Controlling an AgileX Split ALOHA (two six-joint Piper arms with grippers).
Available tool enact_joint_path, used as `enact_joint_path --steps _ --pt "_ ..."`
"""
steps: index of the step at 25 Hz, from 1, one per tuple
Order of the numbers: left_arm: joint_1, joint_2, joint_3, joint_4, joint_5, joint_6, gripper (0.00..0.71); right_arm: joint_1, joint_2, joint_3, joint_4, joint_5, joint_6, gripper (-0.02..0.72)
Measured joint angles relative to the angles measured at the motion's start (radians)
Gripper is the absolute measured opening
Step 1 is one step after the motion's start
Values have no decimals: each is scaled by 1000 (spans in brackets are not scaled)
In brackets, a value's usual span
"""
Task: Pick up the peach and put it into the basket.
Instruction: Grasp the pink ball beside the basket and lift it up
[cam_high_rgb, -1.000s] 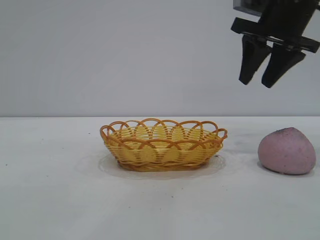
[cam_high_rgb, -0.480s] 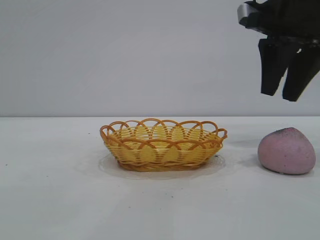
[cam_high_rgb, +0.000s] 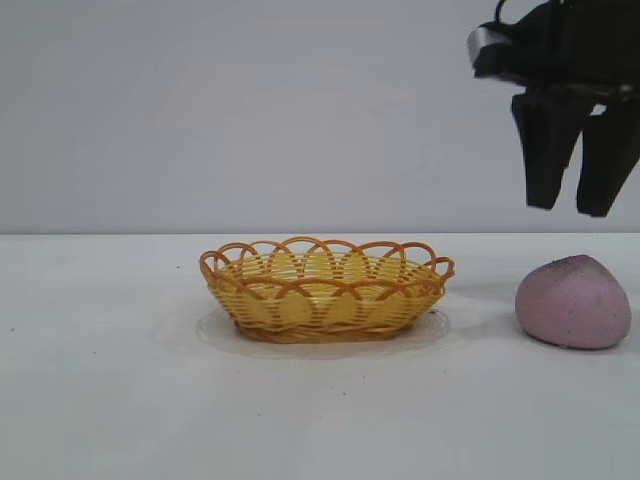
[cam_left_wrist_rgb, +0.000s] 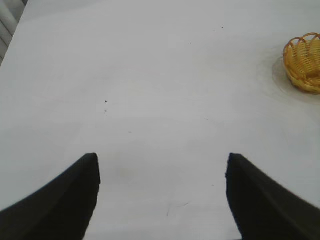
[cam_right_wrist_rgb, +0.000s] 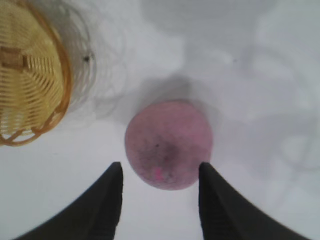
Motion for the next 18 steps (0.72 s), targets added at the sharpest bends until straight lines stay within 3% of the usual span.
enact_joint_path --steps 1,2,6,8,9,15,18 --pt "0 0 0 0 0 0 470 0 9 2 -2 -7 0 275" --pt "0 0 0 0 0 0 470 0 20 2 -2 -15 0 275" --pt "0 0 0 0 0 0 470 0 54 2 -2 -29 -8 89" --pt "0 0 0 0 0 0 470 0 54 2 -2 -29 -24 55" --pt "0 0 0 0 0 0 470 0 54 -3 -4 -27 -25 0" --pt "0 0 0 0 0 0 470 0 -9 -77 -5 13 -34 0" --pt "0 0 0 0 0 0 470 2 -55 -145 28 36 -34 0"
